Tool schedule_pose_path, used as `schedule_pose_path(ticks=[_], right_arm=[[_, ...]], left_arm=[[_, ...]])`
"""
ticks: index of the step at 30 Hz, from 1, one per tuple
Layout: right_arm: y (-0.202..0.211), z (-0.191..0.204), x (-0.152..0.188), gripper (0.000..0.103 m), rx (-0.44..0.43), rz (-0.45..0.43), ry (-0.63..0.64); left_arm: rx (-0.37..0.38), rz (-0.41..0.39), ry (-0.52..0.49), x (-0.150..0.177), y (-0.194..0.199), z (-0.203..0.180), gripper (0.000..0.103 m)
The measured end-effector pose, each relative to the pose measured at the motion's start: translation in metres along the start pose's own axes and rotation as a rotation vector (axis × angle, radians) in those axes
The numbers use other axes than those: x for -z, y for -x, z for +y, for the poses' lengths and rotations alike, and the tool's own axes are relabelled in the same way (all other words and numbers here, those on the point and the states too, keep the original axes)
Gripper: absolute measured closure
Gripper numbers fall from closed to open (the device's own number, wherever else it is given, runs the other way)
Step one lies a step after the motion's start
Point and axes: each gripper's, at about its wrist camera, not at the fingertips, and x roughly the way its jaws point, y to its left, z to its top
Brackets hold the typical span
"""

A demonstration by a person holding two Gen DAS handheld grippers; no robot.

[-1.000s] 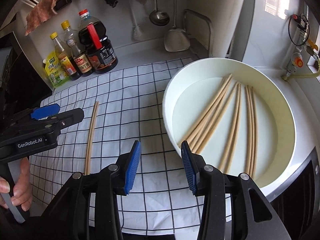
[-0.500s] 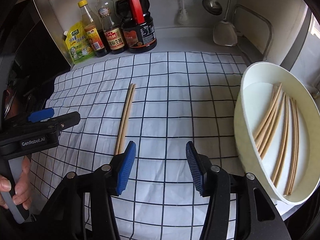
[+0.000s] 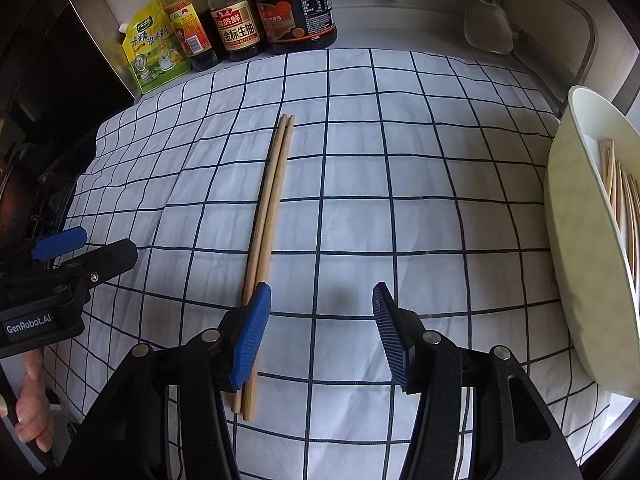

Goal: Organize utensils
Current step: 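Move both open grippers back to the remaining chopstick pair on the cloth, then spread the chopsticks and close the right gripper on one while the left gripper grasps another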

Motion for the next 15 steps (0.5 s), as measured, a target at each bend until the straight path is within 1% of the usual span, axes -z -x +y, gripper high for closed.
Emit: schedule_pose_path(ticks=[6,9,15], right_arm=[[-0.009,0.009,-0.001,0.052,0.011,0.002,0.018],[-0.011,0.013,0.0,0.052,0.036,0.0,0.046],[-0.011,0.019,0.002,0.052,0.053,-0.012,0.076]], left_arm=[[0.006,0.001,0.004,0.004,-0.002,0.004,0.014],[0.005,0.0,0.014,0.006,-0.001,0.008,0.014],[0.003,0.001,0.03,0.007,-0.001,0.014,0.014]])
